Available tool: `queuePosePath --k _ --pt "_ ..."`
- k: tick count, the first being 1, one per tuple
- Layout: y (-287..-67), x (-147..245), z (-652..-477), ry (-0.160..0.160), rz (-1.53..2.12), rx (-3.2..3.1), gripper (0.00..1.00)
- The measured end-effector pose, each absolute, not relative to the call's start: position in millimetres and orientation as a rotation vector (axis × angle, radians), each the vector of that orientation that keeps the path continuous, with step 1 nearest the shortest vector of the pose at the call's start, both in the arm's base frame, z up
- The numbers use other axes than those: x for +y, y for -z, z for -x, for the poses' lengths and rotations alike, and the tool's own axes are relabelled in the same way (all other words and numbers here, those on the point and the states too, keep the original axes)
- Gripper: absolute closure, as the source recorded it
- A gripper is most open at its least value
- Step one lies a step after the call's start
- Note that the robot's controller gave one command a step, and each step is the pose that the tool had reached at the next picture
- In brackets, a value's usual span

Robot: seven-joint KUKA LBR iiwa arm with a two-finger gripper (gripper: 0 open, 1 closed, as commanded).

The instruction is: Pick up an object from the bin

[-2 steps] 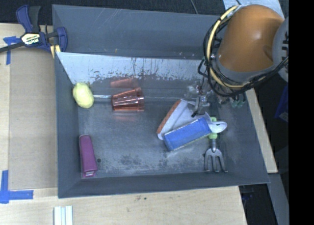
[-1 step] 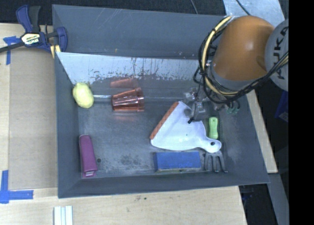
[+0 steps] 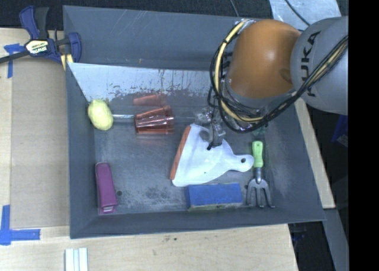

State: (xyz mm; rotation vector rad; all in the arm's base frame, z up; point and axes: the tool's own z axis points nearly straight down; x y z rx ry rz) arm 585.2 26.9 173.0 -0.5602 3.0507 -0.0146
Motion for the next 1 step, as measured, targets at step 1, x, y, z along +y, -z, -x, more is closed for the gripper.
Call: queuePosePath --k 1 --pt "-95.5 -60.5 -585.4 0.01 0.025 3.091 1.0"
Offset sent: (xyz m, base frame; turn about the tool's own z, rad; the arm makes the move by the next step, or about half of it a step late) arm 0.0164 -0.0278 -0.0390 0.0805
